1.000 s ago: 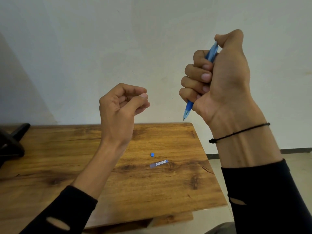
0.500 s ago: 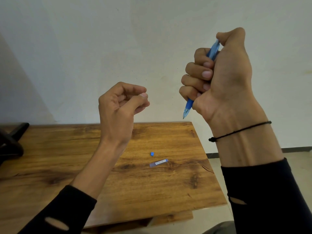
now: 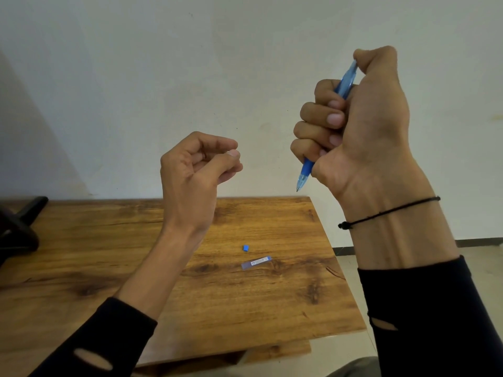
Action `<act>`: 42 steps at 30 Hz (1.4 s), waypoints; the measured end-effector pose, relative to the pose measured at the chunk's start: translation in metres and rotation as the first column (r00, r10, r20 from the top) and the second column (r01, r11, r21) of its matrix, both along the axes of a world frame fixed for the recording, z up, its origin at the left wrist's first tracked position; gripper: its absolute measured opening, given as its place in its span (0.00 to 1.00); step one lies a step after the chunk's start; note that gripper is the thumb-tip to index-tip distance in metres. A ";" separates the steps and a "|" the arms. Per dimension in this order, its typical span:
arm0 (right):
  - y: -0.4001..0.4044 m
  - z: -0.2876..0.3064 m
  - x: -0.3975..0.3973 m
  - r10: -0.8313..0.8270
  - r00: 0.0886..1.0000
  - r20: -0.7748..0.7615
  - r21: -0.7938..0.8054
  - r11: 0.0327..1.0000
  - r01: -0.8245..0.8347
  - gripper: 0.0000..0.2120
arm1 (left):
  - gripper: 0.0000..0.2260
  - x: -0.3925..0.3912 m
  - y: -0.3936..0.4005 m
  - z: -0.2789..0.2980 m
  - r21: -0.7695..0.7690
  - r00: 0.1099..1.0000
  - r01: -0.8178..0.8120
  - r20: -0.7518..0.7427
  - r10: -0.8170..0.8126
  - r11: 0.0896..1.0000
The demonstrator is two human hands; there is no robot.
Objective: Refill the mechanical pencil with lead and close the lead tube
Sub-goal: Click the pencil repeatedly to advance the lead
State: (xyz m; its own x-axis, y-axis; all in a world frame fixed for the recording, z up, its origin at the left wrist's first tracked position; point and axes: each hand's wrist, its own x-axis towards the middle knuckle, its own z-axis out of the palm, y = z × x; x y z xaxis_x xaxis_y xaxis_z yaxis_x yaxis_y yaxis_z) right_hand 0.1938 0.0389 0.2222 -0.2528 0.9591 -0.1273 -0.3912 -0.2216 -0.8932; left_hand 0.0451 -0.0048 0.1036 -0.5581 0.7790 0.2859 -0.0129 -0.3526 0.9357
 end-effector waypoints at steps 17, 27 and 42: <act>0.001 -0.001 0.001 -0.006 1.000 -0.009 -0.014 1.000 0.006 0.25 | 0.07 0.001 0.000 0.001 -0.007 1.000 0.001 0.008 -0.001 1.000; 0.002 -0.002 0.001 0.007 1.000 -0.007 -0.021 1.000 -0.007 0.27 | 0.06 0.001 0.001 0.000 -0.015 1.000 -0.005 -0.004 0.005 1.000; 0.005 -0.004 0.003 -0.006 1.000 -0.027 -0.032 0.999 0.005 0.26 | 0.06 -0.002 0.003 -0.004 -0.003 0.999 0.013 -0.029 -0.014 1.000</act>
State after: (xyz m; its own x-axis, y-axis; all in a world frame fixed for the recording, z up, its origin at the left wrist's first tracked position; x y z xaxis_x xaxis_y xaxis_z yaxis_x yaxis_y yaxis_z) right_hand 0.1965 0.0434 0.2184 -0.2515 0.9559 -0.1516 -0.4162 -0.2482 -0.8748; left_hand 0.0431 -0.0021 0.1000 -0.5390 0.7873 0.2996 0.0099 -0.3497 0.9368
